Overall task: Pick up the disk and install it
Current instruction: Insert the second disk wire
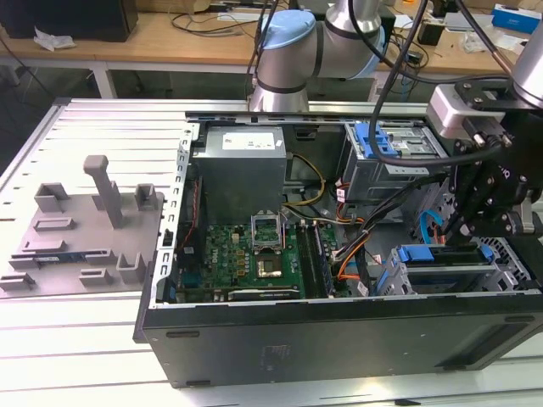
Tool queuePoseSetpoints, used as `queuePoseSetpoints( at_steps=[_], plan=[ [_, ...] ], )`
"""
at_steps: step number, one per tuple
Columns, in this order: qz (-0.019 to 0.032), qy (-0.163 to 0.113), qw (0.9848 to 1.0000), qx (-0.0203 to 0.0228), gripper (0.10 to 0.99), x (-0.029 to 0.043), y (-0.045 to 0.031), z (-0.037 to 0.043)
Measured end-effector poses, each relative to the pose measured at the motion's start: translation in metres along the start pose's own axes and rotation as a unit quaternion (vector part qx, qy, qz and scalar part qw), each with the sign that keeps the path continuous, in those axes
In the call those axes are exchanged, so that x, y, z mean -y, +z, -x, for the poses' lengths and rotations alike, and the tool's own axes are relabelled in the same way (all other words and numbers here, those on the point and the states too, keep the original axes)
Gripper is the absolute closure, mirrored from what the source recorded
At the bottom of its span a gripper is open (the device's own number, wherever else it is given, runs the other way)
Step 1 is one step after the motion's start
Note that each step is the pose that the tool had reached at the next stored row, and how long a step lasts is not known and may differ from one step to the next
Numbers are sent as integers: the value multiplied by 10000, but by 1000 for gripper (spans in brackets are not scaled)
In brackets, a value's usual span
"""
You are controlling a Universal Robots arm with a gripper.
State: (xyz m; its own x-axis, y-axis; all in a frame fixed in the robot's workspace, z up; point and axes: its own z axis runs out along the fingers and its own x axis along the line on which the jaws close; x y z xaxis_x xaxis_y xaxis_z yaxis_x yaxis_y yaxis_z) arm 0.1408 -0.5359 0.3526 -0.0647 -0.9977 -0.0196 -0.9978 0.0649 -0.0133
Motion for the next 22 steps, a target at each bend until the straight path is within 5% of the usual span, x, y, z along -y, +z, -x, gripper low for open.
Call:
queuePoseSetpoints(
  at_steps=[22],
  plan=[
    [16, -33, 10000, -2, 925, 2, 105, -2]
  ],
)
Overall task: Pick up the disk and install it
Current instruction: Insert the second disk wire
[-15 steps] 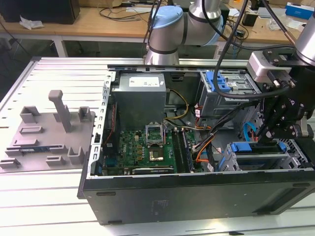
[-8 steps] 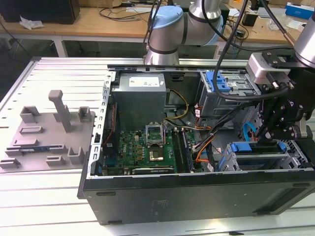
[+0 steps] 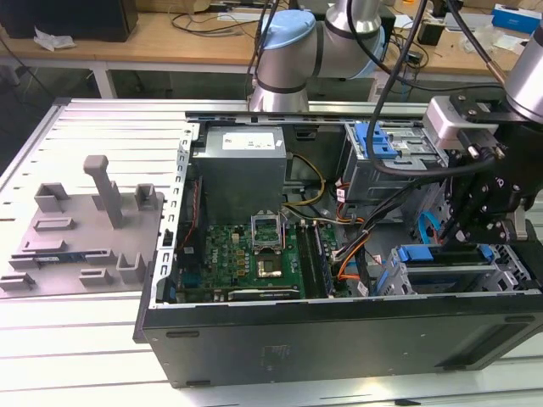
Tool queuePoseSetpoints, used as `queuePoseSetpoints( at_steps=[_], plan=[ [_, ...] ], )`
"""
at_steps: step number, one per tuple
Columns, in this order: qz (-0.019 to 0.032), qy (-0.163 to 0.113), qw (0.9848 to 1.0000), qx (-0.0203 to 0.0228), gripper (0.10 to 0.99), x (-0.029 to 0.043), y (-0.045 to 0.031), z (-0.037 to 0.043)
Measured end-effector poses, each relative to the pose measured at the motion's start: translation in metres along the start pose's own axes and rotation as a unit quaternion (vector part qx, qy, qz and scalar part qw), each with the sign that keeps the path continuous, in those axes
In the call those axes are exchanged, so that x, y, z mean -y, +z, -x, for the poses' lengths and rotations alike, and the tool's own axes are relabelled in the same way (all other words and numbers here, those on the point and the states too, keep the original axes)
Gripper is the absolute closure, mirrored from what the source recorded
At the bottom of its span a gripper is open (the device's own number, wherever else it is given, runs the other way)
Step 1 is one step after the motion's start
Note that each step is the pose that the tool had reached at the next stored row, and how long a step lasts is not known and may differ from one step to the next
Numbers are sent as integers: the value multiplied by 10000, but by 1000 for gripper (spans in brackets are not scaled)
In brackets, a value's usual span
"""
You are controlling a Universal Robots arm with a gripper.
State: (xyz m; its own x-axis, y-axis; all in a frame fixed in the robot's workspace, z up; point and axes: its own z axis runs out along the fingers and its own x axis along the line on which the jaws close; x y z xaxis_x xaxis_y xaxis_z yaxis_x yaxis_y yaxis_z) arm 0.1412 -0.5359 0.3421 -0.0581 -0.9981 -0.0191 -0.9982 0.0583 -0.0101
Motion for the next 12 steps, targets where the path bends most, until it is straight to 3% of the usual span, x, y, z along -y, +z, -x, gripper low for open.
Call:
queuePoseSetpoints(
  at_steps=[6, 8, 12],
  plan=[
    [1, -28, 10000, 6, 914, 0, 25, -1],
    [1, -28, 10000, 3, 788, 1, -109, 2],
    [1, -28, 10000, 1, 788, 5, -312, 6]
  ],
)
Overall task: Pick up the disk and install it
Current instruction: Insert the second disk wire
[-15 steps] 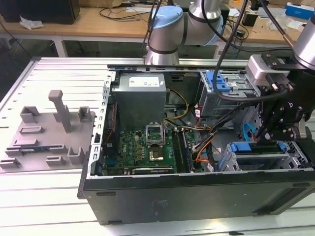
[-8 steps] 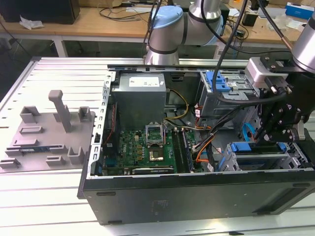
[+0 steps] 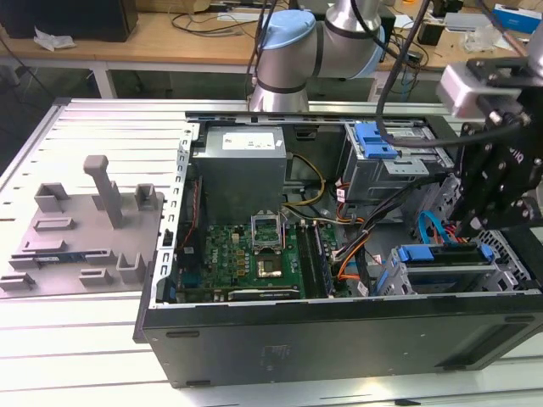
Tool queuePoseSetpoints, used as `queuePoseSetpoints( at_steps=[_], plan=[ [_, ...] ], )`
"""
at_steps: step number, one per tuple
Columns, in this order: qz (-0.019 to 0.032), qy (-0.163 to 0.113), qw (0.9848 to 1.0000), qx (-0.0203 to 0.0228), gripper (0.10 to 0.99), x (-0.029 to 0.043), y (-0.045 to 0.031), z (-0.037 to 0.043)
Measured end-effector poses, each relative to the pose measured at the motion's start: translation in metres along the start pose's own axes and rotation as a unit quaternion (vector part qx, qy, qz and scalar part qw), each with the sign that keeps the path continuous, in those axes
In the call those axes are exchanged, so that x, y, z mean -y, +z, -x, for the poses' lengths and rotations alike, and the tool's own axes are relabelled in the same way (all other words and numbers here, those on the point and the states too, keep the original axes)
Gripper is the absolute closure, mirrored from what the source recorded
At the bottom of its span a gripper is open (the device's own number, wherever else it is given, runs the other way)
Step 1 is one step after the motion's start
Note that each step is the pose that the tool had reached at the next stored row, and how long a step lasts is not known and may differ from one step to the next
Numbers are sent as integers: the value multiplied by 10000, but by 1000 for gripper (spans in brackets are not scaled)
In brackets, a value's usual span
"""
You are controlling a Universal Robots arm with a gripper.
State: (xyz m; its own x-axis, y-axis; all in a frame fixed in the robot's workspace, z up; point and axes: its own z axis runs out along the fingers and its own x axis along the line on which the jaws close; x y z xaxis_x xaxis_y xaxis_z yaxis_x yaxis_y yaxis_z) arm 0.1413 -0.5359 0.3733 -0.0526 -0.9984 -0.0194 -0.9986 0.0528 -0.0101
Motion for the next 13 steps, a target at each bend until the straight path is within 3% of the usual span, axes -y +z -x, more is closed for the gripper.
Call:
queuePoseSetpoints(
  at_steps=[2, 3, 4, 13],
  plan=[
    [0, 0, 10000, 1, 804, 1, -66, 5],
    [0, 0, 10000, 0, 937, 1, -67, 4],
    [0, 0, 10000, -2, 980, 1, -68, 4],
    [0, -1, 10000, -8, 980, 1, -68, 5]
  ],
)
